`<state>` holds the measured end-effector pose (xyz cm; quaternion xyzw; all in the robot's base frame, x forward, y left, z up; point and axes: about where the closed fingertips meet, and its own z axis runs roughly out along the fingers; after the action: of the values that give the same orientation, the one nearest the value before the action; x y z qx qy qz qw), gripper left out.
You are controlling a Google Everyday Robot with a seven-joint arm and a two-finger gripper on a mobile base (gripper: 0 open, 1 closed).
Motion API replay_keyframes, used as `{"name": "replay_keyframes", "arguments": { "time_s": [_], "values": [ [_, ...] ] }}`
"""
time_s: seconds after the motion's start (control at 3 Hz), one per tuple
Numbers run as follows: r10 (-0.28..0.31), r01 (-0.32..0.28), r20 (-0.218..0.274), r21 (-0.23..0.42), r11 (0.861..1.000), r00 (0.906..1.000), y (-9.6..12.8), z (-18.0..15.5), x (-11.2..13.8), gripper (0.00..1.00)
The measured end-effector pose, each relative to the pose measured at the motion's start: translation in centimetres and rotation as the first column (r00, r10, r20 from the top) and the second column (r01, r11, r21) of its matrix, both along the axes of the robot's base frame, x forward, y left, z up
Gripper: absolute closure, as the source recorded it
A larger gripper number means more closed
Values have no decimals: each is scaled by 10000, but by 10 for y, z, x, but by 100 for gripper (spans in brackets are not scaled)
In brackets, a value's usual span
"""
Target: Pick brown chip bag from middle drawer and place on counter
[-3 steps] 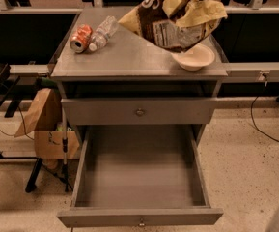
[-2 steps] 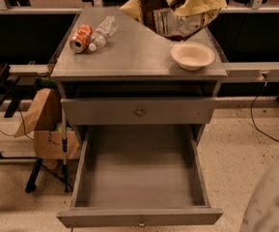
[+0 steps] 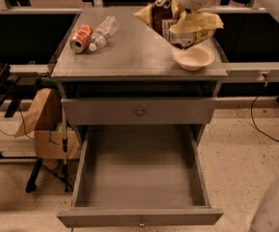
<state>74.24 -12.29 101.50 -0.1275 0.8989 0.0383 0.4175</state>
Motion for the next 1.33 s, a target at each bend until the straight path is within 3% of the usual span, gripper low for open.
{"name": "replay_keyframes", "arguments": {
  "time_s": [0.33,0.67,1.0,1.33],
  "values": [
    [-843,851,564,-107,9963,9948,11,-29,28,100],
    [-1575,1633,1316,-343,9860,9787,12,-27,44,100],
    [-2508,2627,1849,-421,9640,9502,10,-15,53,100],
    [-2945,2989,1925,67,9543,9361,8,-10,54,100]
  ]
}}
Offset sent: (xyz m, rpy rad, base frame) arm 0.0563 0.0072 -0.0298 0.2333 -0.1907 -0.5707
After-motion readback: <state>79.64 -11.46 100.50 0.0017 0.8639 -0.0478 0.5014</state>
